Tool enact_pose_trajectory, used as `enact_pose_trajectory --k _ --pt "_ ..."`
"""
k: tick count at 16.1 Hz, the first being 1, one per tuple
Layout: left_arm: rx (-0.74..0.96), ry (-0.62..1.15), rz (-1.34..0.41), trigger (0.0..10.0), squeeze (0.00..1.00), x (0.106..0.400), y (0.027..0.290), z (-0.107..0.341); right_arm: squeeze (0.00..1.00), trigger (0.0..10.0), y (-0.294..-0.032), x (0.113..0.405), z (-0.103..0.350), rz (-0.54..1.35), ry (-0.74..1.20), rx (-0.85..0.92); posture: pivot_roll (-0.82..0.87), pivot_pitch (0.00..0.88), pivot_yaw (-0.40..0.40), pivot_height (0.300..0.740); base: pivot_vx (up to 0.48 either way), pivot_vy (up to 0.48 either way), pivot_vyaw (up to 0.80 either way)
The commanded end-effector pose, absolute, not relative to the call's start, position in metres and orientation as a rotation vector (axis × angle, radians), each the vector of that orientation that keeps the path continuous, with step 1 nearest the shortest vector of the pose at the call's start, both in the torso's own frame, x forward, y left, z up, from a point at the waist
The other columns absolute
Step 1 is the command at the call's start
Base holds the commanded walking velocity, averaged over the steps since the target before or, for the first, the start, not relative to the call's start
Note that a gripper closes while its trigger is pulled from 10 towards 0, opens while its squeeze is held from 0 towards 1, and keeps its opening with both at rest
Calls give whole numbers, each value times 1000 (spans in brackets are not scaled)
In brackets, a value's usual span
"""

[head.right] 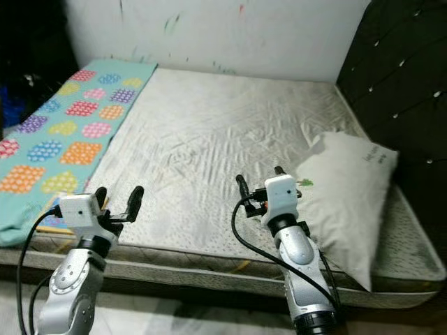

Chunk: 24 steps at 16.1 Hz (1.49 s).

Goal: Clean up the room

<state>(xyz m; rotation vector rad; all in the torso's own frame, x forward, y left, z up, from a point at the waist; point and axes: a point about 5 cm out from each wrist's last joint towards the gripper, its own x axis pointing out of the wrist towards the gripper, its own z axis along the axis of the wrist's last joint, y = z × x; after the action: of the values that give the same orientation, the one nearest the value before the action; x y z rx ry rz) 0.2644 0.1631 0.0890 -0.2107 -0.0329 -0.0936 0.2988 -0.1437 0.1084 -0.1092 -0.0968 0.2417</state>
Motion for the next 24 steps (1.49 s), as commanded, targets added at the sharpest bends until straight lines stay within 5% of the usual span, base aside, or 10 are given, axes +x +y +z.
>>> enact_pose_trajectory --k 1,19,24 --pt "-219 -46 -92 10000 0 264 162 94 0 10000 -142 298 110 257 -97 -114 -89 0 -71 740 0 0 0" --pt "-206 -19 -177 10000 0 260 157 99 0 10000 -143 296 108 206 -77 -108 -95 0 -28 740 266 0 -159" --pt "-169 -9 -61 10000 0 259 169 97 0 10000 -139 298 110 222 -85 -109 -79 0 -45 740 52 0 0"
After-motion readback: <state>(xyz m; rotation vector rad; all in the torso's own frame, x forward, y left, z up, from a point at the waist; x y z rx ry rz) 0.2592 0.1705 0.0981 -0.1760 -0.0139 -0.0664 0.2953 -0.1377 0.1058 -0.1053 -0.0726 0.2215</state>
